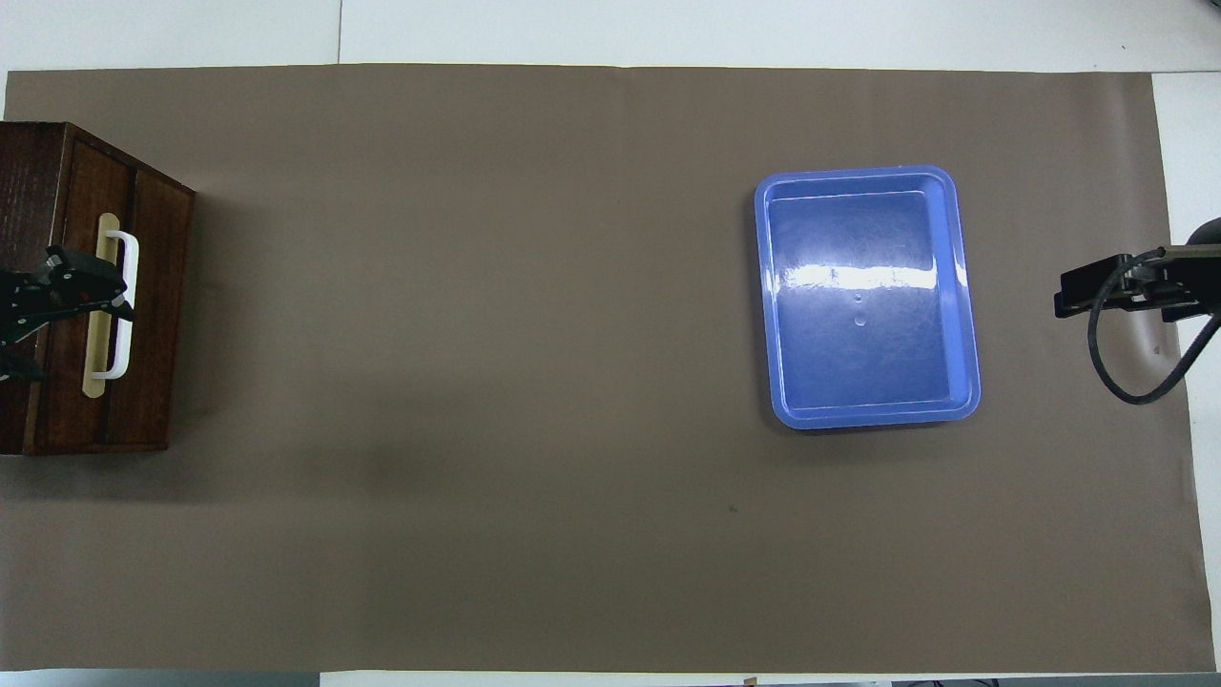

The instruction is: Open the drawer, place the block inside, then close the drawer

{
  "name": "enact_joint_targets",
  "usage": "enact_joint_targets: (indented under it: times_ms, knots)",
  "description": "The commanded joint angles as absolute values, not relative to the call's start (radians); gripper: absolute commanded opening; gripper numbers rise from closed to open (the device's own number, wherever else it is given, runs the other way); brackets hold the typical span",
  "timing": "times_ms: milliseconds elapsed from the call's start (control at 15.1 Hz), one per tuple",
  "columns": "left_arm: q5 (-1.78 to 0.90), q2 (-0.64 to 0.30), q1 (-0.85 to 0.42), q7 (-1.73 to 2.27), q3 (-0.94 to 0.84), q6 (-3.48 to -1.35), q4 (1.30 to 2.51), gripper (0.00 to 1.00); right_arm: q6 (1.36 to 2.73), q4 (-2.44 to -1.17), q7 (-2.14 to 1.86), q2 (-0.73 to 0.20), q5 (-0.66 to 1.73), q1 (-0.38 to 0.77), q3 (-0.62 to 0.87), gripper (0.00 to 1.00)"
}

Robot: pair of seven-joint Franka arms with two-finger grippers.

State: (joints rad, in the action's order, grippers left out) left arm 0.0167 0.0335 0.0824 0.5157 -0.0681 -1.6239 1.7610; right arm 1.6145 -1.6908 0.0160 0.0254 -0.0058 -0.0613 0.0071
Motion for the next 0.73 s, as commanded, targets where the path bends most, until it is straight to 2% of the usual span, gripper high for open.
enact_joint_targets:
  times_ms: [0, 199, 664]
  knots:
    - [-0.001, 0.028, 0.066, 0.409, -0.06, -1.589, 1.746, 1.0, 1.611, -1.697, -0.005, 0.035, -0.015, -0.086, 0.015, 1.0]
    - [-0.052, 0.017, 0.067, 0.255, -0.052, -1.549, 1.697, 1.0, 1.617, -1.697, -0.003, 0.035, -0.015, -0.086, 0.015, 1.0]
    - [-0.04, 0.011, 0.057, 0.158, -0.052, -1.554, 1.695, 1.0, 1.617, -1.697, -0.011, 0.035, -0.015, -0.083, 0.017, 1.0]
